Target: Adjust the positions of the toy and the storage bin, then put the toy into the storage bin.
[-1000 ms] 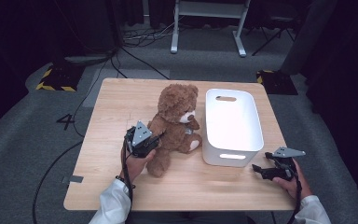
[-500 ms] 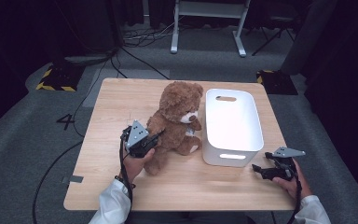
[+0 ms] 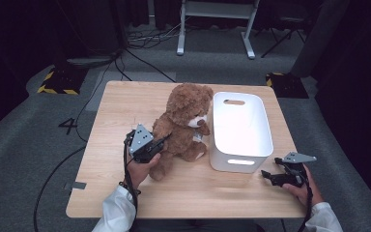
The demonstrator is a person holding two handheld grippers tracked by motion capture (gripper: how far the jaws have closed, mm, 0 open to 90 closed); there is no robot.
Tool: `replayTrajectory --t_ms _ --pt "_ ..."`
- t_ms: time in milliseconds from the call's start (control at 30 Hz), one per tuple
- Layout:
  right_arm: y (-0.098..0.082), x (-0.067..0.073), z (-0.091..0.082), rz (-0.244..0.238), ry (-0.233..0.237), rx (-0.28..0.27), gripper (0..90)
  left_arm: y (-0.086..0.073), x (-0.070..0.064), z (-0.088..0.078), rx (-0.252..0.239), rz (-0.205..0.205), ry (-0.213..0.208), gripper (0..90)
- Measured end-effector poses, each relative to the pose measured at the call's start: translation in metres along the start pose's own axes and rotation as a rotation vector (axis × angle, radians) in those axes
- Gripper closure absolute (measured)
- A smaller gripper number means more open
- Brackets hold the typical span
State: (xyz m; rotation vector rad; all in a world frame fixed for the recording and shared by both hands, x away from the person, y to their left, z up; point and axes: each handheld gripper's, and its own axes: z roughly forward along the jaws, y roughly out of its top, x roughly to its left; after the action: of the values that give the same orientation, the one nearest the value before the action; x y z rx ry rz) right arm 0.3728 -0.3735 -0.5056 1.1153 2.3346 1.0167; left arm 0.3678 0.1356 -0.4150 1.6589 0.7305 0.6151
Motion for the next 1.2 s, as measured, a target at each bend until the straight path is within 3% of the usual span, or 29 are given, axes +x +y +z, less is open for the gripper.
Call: replayTrajectory --t_ms 800,1200 --pt "0.000 0.000 0.000 0.001 -0.001 0.000 14.3 0.016 -0.001 0.001 -0.037 -0.004 0.000 80.1" --pt "-0.001 0.001 -0.001 0.005 -0.002 0.000 14.4 0.038 -0.006 0.004 -0.039 0.034 0.000 80.0"
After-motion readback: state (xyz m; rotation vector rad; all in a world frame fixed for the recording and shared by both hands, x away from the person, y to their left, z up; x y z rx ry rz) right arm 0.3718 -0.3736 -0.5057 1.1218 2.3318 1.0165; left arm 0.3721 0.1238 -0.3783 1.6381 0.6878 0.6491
